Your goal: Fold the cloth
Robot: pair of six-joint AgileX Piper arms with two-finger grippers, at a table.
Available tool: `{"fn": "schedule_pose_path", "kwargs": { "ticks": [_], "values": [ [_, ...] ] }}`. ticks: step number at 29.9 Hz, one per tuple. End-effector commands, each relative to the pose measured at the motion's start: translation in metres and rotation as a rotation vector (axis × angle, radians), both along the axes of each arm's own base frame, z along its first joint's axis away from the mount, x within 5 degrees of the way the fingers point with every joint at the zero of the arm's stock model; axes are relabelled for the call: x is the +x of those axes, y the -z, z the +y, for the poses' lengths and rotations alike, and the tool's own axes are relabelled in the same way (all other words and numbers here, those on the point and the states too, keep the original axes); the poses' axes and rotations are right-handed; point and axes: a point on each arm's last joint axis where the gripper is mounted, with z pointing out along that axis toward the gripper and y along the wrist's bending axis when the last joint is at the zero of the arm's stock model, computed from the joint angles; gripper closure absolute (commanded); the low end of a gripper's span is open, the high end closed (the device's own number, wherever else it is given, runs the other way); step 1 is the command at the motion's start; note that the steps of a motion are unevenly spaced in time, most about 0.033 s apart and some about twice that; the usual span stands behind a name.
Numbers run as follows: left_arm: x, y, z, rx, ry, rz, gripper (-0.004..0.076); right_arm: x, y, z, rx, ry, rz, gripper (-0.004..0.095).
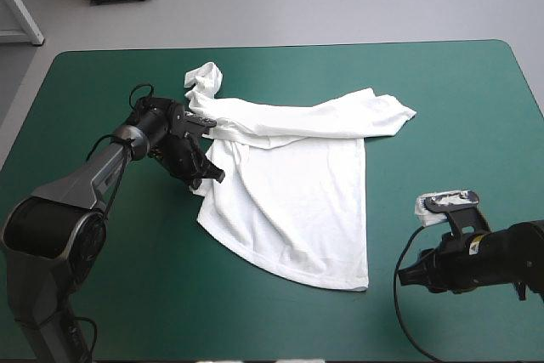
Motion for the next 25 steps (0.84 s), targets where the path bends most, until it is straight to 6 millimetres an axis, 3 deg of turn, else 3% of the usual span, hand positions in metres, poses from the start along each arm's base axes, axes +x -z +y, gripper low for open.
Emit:
{"fn": "schedule_pose_path", "kwargs": {
  "ticks": [1, 9, 14, 20, 25],
  "values": [
    [-0.002, -0.02, 0.001, -0.008, 0.003, -0.059, 0.0746, -0.003, 0.008, 0.0, -0.014, -0.041, 0.005, 0.0556],
    [-0.005, -0.019, 0.001, -0.006, 0.004, -0.035, 0.0746, 0.008, 0.022, 0.011, -0.001, -0.128, 0.028, 0.0536],
    [-0.004, -0.019, 0.001, -0.009, 0.011, -0.037, 0.0746, 0.015, 0.03, 0.039, -0.093, -0.303, 0.055, 0.0499],
    [-0.004, -0.019, 0.001, -0.01, 0.012, -0.039, 0.0746, 0.029, 0.029, 0.078, -0.187, -0.446, -0.055, 0.0497],
    [-0.004, -0.02, 0.0, -0.011, 0.012, -0.041, 0.0746, 0.036, 0.047, 0.103, -0.215, -0.521, -0.035, 0.0459]
  ]
}}
